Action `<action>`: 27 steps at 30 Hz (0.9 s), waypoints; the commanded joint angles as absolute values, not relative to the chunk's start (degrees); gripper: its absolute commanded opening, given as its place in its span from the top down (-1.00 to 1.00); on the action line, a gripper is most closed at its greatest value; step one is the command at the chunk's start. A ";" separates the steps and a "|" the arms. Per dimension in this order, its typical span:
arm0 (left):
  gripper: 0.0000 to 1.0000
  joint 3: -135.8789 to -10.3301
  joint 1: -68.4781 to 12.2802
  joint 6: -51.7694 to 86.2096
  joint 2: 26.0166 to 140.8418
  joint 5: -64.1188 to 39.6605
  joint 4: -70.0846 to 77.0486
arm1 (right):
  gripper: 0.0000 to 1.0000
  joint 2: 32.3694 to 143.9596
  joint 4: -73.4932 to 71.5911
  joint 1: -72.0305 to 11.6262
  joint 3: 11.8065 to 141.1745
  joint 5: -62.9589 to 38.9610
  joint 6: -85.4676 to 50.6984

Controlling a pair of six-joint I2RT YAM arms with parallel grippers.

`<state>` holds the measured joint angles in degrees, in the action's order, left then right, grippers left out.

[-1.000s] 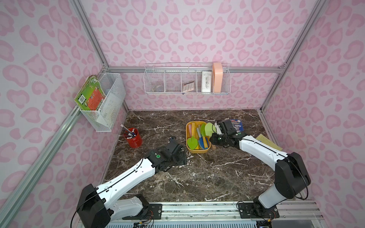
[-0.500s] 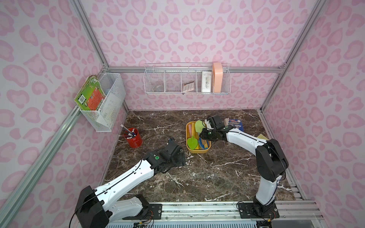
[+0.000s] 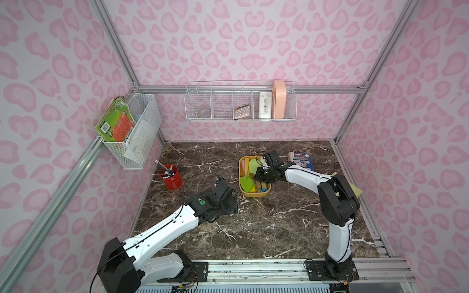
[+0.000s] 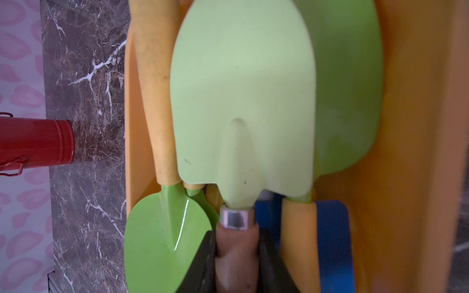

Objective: Put the shovel into the storage box
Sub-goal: Place the shovel in the storage box.

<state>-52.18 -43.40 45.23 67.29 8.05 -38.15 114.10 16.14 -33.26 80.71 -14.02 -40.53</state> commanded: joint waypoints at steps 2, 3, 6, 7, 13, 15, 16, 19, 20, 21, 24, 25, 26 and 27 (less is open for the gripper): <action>-0.53 -52.13 -43.33 45.43 67.64 8.43 -38.72 | 0.39 113.06 16.35 -33.47 80.52 -13.64 -41.05; -0.53 -52.20 -43.33 45.41 67.76 8.30 -38.59 | 0.36 112.66 16.47 -33.49 80.50 -13.62 -40.96; -0.53 -52.33 -43.32 45.32 68.44 7.85 -38.32 | 0.28 111.09 16.99 -33.71 80.51 -13.41 -40.72; -0.52 -52.46 -43.33 45.35 68.70 7.74 -38.17 | 0.26 110.31 17.34 -33.83 80.58 -12.92 -40.54; -0.53 -52.99 -43.33 45.25 69.16 7.47 -37.38 | 0.24 106.64 18.76 -34.01 80.33 -10.32 -39.48; -0.53 -53.39 -43.31 45.05 69.21 7.64 -37.44 | 0.24 105.98 19.03 -34.01 80.12 -10.09 -39.29; -0.53 -53.65 -43.33 44.99 69.26 7.65 -37.65 | 0.25 105.59 19.00 -34.10 79.92 -10.30 -39.12; -0.53 -54.14 -43.32 44.69 69.27 7.72 -38.06 | 0.26 104.06 18.54 -34.82 78.64 -10.83 -38.38; -0.53 -54.23 -43.30 44.51 69.26 7.73 -38.06 | 0.26 103.56 18.39 -35.03 78.49 -10.81 -38.24; -0.53 -54.31 -43.32 44.39 69.17 7.76 -38.06 | 0.26 102.99 18.13 -35.35 77.06 -11.01 -38.02; -0.54 -54.57 -43.33 44.04 68.86 7.82 -37.97 | 0.26 101.33 16.29 -35.72 74.10 -12.51 -37.51; -0.54 -54.58 -43.33 43.92 68.74 7.74 -37.73 | 0.26 101.01 16.02 -35.76 73.40 -12.80 -37.23; -0.55 -54.66 -43.33 43.84 68.60 7.65 -37.58 | 0.26 100.70 15.91 -35.82 72.89 -13.04 -37.09; -0.55 -54.71 -43.31 43.77 68.48 7.56 -37.38 | 0.26 100.35 15.72 -35.86 72.26 -13.02 -36.73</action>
